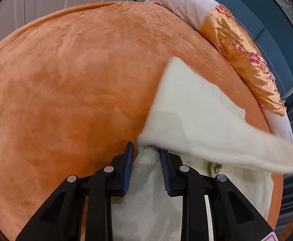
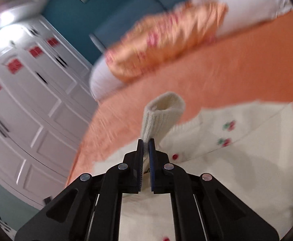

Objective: Fold small clothes

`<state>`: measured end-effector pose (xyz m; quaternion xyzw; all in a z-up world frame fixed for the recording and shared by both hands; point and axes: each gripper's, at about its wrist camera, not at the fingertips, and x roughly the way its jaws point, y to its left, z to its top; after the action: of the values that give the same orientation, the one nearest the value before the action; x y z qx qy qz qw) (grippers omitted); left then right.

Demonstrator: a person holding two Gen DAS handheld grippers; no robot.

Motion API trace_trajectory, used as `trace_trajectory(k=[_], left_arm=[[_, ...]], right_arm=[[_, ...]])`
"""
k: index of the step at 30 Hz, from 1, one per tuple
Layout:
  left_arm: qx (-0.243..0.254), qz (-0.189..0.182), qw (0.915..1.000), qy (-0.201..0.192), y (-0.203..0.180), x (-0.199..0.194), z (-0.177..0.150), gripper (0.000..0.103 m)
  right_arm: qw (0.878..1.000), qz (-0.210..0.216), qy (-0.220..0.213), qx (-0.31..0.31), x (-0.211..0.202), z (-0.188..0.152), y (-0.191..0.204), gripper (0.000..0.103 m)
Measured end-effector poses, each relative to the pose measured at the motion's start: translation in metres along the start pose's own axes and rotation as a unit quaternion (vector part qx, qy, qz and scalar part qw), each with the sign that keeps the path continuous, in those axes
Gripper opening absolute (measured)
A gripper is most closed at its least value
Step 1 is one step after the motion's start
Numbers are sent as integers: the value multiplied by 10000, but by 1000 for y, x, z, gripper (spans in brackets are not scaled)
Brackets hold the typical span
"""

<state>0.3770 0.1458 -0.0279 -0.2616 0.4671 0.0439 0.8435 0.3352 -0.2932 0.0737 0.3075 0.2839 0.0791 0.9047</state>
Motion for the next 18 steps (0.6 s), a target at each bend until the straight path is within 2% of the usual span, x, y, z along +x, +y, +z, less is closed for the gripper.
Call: trace_trajectory(k=[2, 5, 6, 8, 12, 15, 16, 18], left_arm=[[148, 53, 9999, -59, -5, 1, -6, 24], [641, 450, 9963, -349, -20, 2, -20, 24], [715, 518, 9953, -410, -22, 3, -22, 25], [775, 574, 9940, -512, -23, 3, -25, 26], [699, 418, 9948, -619, -16, 3, -27, 28], [534, 137, 9969, -563, -10, -7, -26, 28], [484, 32, 9973, -550, -7, -12, -28, 28], [385, -223, 9974, -565, 2, -33, -35, 30]], right_arm=[[9992, -384, 107, 24, -8, -14, -28, 4], [9897, -1073, 893, 307, 21, -46, -85, 4], [9882, -1104, 990, 377, 24, -55, -95, 4], [9900, -1018, 871, 439, 16, -62, -94, 4], [9945, -819, 570, 324, -2, -58, -80, 4], [9915, -838, 883, 467, 7, -58, -92, 5], [9891, -843, 1053, 583, 15, -57, -98, 8], [9893, -714, 1051, 724, 12, -55, -103, 14]])
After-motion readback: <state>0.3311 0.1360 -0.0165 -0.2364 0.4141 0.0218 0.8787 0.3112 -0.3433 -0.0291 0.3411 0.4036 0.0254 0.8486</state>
